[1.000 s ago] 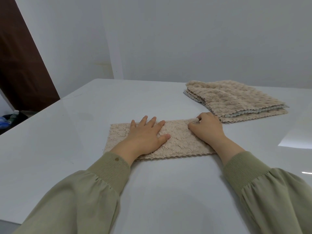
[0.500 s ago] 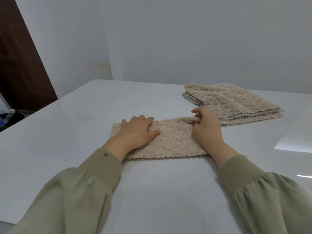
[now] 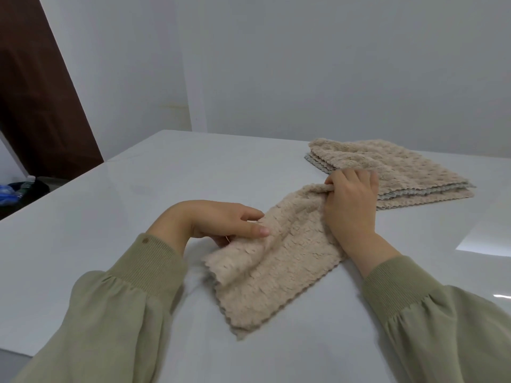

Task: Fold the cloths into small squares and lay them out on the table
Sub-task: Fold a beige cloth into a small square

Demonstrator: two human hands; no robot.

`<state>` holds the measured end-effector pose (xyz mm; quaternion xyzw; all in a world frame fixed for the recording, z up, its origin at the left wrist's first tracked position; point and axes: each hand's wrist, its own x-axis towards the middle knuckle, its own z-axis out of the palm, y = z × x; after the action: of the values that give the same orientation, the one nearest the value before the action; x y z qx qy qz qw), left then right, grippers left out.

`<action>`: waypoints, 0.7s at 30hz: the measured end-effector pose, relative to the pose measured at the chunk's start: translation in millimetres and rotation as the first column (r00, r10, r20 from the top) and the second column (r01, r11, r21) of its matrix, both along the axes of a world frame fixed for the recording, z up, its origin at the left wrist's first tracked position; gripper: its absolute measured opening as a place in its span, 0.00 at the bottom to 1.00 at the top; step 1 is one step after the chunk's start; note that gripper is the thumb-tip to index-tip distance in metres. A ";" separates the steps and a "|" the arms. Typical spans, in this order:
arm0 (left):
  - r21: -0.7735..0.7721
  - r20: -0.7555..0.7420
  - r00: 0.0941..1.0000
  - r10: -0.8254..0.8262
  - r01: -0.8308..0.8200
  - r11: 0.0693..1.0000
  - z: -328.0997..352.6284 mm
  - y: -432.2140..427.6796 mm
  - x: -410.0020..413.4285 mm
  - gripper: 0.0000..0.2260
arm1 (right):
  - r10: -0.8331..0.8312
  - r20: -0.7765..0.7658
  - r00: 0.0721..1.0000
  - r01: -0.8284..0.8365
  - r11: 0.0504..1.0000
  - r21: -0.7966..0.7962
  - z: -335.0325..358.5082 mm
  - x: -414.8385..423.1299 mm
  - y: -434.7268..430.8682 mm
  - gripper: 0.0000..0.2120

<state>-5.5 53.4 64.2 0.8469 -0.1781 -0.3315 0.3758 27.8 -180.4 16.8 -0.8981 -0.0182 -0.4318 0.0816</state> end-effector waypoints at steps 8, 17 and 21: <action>0.204 0.444 0.876 0.190 -0.305 0.930 -16.6 0.9 17.2 0.23 | 0.101 0.100 0.990 -0.113 0.985 0.127 0.1 -3.5 4.4 0.09; 0.237 0.620 0.755 0.215 -0.442 0.865 -25.0 -4.9 16.7 0.20 | -0.015 -0.245 0.969 0.011 1.000 -0.015 0.3 -19.4 11.7 0.16; 0.275 0.645 0.743 0.182 -0.448 0.851 -24.4 -7.5 13.6 0.18 | -0.159 -0.517 0.841 0.089 0.983 -0.158 5.3 -41.2 18.8 0.20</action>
<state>8.1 45.8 39.7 0.9843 -0.0634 -0.0078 0.1644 -13.3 -161.6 22.1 -0.9847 0.0355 -0.1708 -0.0025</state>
